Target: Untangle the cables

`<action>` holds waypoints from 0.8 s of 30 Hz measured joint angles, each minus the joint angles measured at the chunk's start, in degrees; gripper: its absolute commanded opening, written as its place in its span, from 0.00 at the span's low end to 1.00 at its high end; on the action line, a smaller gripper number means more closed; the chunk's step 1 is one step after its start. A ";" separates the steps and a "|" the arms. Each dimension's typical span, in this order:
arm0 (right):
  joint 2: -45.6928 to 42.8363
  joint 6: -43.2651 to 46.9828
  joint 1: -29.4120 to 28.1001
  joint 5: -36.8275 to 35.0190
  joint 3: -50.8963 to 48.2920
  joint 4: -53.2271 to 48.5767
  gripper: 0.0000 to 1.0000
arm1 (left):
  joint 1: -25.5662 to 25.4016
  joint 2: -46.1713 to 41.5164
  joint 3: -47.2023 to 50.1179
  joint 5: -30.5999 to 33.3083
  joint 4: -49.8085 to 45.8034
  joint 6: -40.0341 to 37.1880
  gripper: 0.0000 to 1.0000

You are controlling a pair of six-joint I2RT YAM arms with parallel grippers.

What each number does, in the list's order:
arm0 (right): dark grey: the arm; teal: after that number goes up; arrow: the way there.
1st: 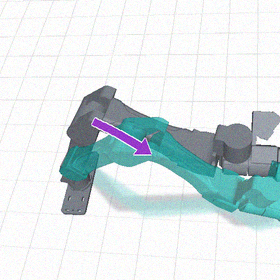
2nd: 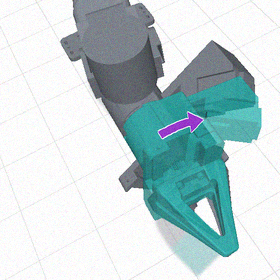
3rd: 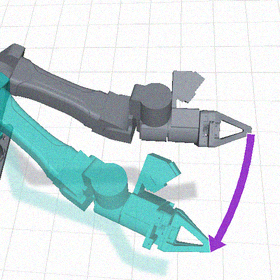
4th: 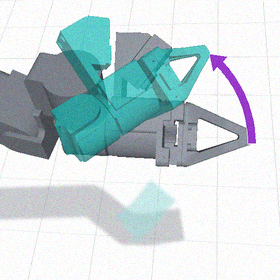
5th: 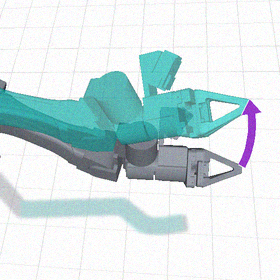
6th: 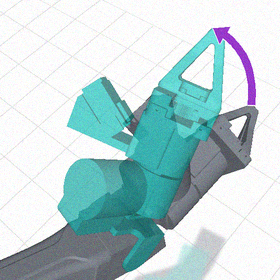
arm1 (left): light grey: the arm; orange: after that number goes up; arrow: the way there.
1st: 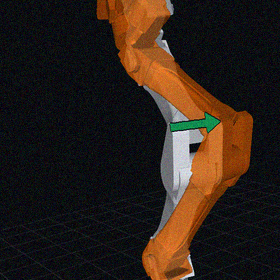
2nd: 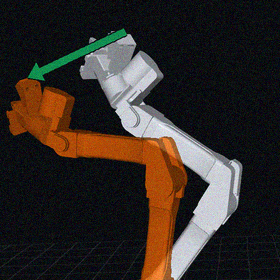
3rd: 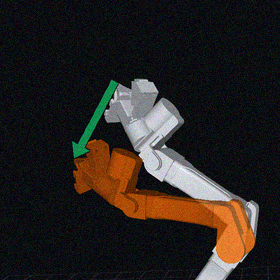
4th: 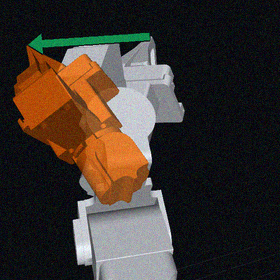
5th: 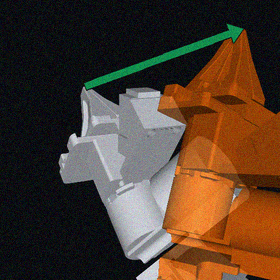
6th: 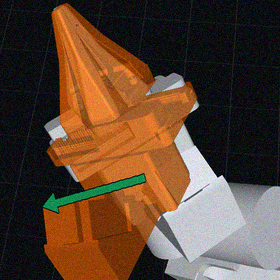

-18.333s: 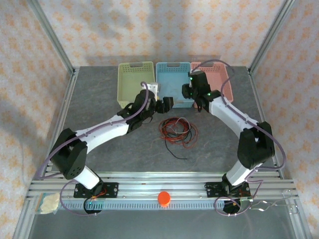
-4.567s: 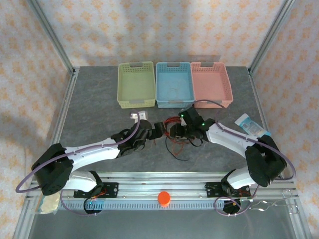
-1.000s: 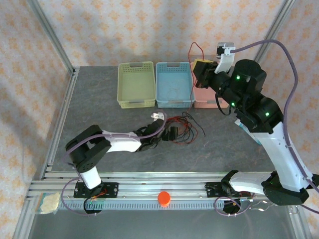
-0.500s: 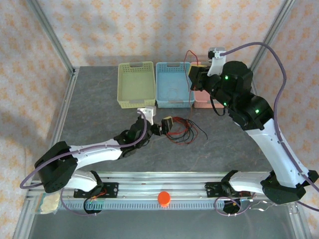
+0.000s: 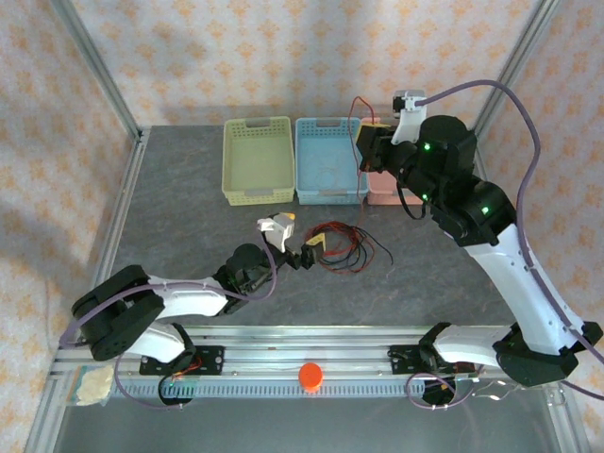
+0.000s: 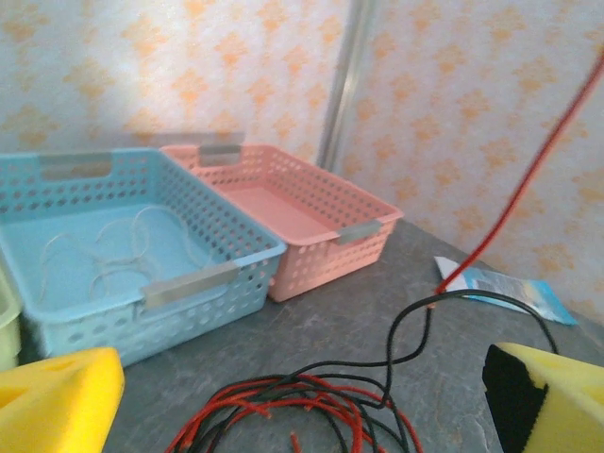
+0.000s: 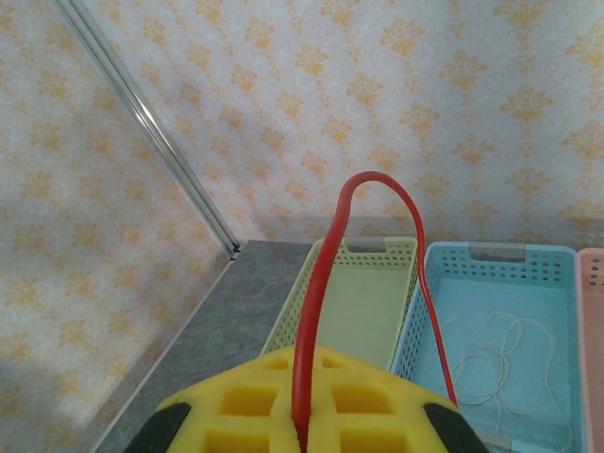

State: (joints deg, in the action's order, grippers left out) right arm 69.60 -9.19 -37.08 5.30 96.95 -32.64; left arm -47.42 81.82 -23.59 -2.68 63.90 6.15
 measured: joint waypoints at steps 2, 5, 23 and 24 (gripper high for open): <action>0.33 0.00 -0.02 0.00 0.00 -0.02 0.00 | 0.61 1.99 0.55 -3.74 3.19 -2.99 0.97; 0.66 0.00 0.00 0.00 0.02 -0.26 0.00 | 0.66 5.46 0.83 -8.48 6.51 -7.43 0.94; 1.03 -0.90 0.00 0.50 0.15 -0.66 0.00 | 2.36 18.99 -12.68 -21.51 7.45 -17.20 0.86; 1.03 -1.05 0.00 0.50 0.15 -0.66 0.00 | 2.36 20.13 -13.70 -22.01 7.34 -17.29 0.84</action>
State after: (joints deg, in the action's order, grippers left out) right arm 70.63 -10.24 -37.08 5.80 97.10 -33.30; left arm -45.06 101.95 -37.30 -24.69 71.24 -11.14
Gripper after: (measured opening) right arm 0.053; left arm 0.861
